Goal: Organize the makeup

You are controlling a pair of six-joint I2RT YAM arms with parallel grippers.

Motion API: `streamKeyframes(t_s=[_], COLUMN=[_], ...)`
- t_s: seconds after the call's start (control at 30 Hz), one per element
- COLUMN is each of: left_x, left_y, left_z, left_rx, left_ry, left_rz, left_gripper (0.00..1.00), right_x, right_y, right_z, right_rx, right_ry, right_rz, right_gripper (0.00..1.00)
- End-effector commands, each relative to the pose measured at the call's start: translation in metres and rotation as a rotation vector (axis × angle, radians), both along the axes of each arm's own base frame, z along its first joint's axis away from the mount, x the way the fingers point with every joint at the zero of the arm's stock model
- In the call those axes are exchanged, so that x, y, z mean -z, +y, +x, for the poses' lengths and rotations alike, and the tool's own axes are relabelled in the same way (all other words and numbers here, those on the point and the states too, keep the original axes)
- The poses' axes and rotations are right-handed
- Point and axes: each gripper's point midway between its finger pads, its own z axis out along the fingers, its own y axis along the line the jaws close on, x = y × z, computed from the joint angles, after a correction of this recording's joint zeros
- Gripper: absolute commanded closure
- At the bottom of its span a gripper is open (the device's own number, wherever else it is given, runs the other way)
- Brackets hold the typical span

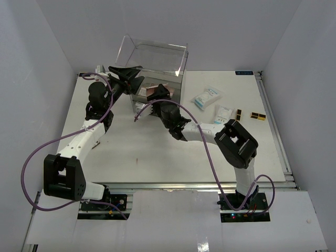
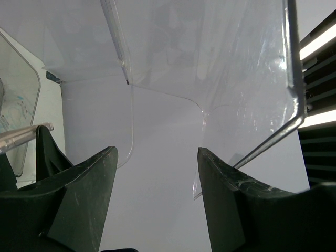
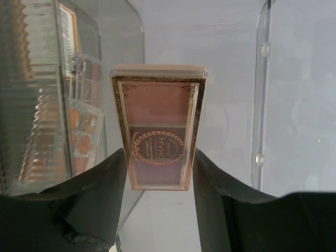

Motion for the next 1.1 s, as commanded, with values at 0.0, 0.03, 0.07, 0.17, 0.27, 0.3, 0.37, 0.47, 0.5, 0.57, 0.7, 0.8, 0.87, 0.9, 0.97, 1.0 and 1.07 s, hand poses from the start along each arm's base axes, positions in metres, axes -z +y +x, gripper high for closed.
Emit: streamKeyframes(t_s=[0.0,0.03,0.07,0.17,0.27,0.3,0.37,0.47,0.5,0.57,0.7,0.8,0.87,0.9,0.97,1.0,1.07], left_x=[-0.026,-0.025,-0.024,-0.024,-0.025,-0.025,-0.025,-0.025,-0.026,-0.025,-0.026,-0.027,-0.027,-0.026,-0.026,-0.026,-0.026], left_y=[0.000,0.000,0.000,0.000,0.000,0.000,0.000,0.000,0.000,0.000,-0.001,-0.001,-0.001,-0.001,-0.001,-0.001,-0.001], left_z=[-0.004,-0.004,-0.005,-0.005,-0.005,-0.005,-0.005,-0.006,-0.006,-0.006,-0.005,-0.003,-0.003,-0.002,-0.002,-0.003,-0.003], left_rx=[0.007,0.007,0.008,0.009,0.009,0.009,0.010,0.010,0.009,0.010,0.011,0.012,0.013,0.012,0.012,0.012,0.012], left_ry=[-0.079,-0.077,-0.076,-0.077,-0.078,-0.078,-0.077,-0.078,-0.078,-0.077,-0.076,-0.078,-0.079,-0.076,-0.076,-0.075,-0.074], left_rz=[-0.005,-0.005,-0.004,-0.004,-0.006,-0.007,-0.007,-0.007,-0.008,-0.007,-0.008,-0.009,-0.010,-0.011,-0.011,-0.010,-0.009], left_gripper=[0.27,0.27,0.27,0.27,0.27,0.27,0.27,0.27,0.27,0.27,0.27,0.27,0.27,0.27,0.27,0.27,0.27], right_x=[-0.044,-0.040,-0.033,-0.031,-0.026,-0.023,-0.020,-0.017,-0.014,-0.011,-0.012,-0.011,-0.018,-0.018,-0.016,-0.014,-0.012], right_y=[-0.002,-0.001,0.000,0.001,0.002,0.003,0.004,0.005,0.006,0.006,0.005,0.004,0.002,0.000,-0.002,-0.002,-0.008], right_z=[0.013,0.016,0.020,0.027,0.034,0.036,0.039,0.041,0.042,0.041,0.032,0.021,0.013,0.009,-0.003,-0.010,-0.028], right_rx=[0.092,0.104,0.119,0.161,0.197,0.207,0.218,0.229,0.225,0.218,0.178,0.135,0.108,0.098,0.065,0.047,0.009], right_ry=[-0.107,-0.099,-0.090,-0.076,-0.063,-0.064,-0.071,-0.072,-0.064,-0.052,-0.051,-0.036,-0.036,-0.037,-0.035,-0.032,-0.021], right_rz=[0.029,0.009,-0.013,-0.043,-0.079,-0.096,-0.130,-0.164,-0.181,-0.204,-0.235,-0.264,-0.272,-0.282,-0.302,-0.309,-0.325], right_gripper=[0.73,0.73,0.73,0.71,0.66,0.64,0.57,0.28,0.21,0.03,0.08,0.10,0.10,0.10,0.10,0.10,0.10])
